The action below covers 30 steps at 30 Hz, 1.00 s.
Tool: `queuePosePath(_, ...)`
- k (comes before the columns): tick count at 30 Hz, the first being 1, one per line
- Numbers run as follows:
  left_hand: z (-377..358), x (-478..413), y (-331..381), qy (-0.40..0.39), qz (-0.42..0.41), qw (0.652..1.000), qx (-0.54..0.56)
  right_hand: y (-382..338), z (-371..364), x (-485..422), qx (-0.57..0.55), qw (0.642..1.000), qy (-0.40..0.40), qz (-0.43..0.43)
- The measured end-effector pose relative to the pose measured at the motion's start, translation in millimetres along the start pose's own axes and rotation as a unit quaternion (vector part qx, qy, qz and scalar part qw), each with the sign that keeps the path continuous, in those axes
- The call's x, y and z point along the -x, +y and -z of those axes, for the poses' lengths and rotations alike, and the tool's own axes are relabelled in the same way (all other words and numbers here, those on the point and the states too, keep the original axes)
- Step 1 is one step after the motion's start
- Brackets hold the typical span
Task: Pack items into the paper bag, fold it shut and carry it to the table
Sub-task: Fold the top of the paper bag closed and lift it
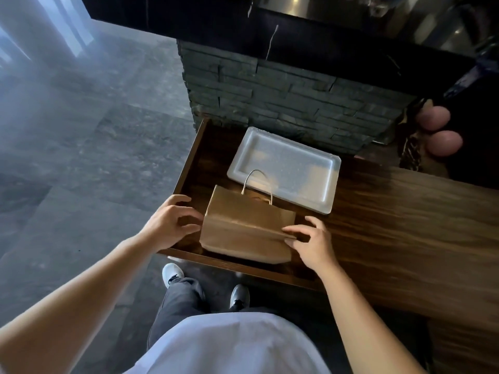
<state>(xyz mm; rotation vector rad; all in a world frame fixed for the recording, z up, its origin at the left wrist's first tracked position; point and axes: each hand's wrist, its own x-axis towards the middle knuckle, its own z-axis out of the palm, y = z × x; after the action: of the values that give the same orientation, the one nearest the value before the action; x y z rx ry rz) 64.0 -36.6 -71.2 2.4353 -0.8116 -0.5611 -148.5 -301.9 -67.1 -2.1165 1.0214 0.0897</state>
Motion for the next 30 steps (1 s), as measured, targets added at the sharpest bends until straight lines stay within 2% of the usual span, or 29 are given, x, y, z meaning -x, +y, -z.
queuePosePath(2, -7.2, 0.7, 7.1, 0.019, 0.028, 0.996, 0.087, 0.6, -1.4, 3.1, -0.107, 0.992, -0.037, -0.048)
queuePosePath(4, -11.1, 3.5, 14.1, 0.087, 0.06, 0.978, 0.181, -2.9, -2.1, 5.6, -0.162, 0.985, -0.029, -0.06)
queuePosePath(5, -12.6, 6.6, 17.5, 0.1, 0.04, 0.975, 0.196, -5.2, -2.3, 6.6, -0.173, 0.983, -0.021, -0.056)
queuePosePath(7, -15.4, 12.7, 27.3, 0.054, -0.026, 0.986, 0.154, -11.2, -5.3, 8.5, -0.175, 0.984, -0.017, -0.037)
queuePosePath(9, -22.3, 11.0, 33.1, -0.001, -0.047, 0.995, 0.092, -20.1, -10.2, 8.3, -0.116, 0.993, -0.006, -0.001)
queuePosePath(11, -28.0, 3.0, 37.9, 0.003, -0.017, 0.993, 0.118, -30.4, -14.6, 6.6, 0.007, 0.998, 0.035, 0.047)
queuePosePath(14, -32.6, -9.6, 35.6, 0.019, -0.002, 0.986, 0.165, -49.4, -23.9, 4.9, 0.156, 0.971, 0.1, 0.148)
queuePosePath(16, -34.0, -15.5, 30.1, 0.004, 0.027, 0.98, 0.197, -63.0, -33.4, 2.4, 0.182, 0.952, 0.1, 0.225)
queuePosePath(18, -35.7, -19.4, 25.1, -0.021, 0.056, 0.973, 0.221, -73.3, -41.5, -1.9, 0.173, 0.949, 0.055, 0.259)
queuePosePath(21, -37.7, -23.7, 20.7, -0.033, 0.067, 0.966, 0.248, -70.5, -38.2, -14.5, 0.152, 0.957, 0.015, 0.247)
queuePosePath(24, -37.5, -29.5, 22.5, -0.04, 0.073, 0.956, 0.281, -38.2, -23.2, -21.1, 0.122, 0.97, 0.049, 0.203)
queuePosePath(27, -36.8, -36.8, 21.6, -0.071, 0.086, 0.938, 0.328, -0.9, -12.7, -22.9, 0.022, 0.991, 0.04, 0.126)
queuePosePath(30, -37.5, -40.7, 16.4, -0.102, 0.1, 0.919, 0.367, 13.4, -15.2, -27.7, -0.128, 0.989, -0.051, 0.059)
